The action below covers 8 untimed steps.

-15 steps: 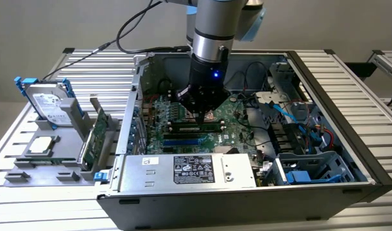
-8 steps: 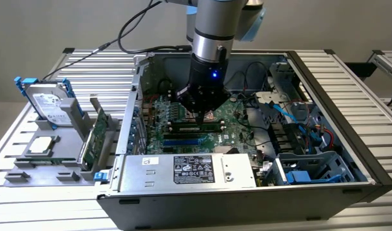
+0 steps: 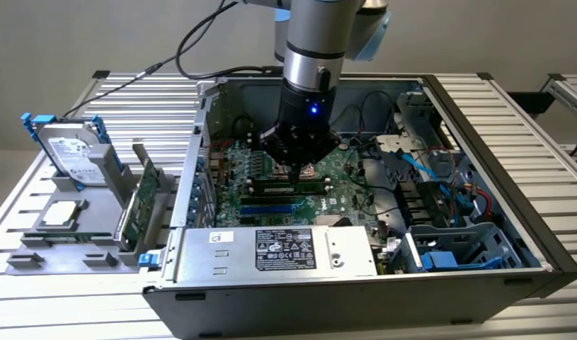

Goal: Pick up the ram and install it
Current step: 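Press down the ram until it locks into place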

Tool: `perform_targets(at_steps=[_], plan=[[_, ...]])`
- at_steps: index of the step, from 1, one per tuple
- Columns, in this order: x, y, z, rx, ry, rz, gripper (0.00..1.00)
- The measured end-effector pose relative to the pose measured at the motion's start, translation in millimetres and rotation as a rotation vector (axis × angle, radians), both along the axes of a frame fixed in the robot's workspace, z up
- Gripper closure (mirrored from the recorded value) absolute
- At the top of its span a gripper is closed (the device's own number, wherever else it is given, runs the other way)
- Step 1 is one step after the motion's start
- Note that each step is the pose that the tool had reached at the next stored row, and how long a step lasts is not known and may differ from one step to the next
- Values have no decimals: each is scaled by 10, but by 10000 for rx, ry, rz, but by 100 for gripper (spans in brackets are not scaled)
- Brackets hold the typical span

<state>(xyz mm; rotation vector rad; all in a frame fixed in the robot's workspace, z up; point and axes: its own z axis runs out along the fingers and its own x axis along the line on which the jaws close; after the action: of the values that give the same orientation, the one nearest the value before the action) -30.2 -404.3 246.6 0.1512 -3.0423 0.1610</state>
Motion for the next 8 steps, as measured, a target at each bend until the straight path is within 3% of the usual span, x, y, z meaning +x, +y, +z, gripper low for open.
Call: perform_targets(at_steps=[4, 6, 8], plan=[[0, 0, 5, -34, -58, -362, 89], [0, 1, 6, -34, -123, -536, 89], [0, 1, 6, -28, -126, -548, 89]])
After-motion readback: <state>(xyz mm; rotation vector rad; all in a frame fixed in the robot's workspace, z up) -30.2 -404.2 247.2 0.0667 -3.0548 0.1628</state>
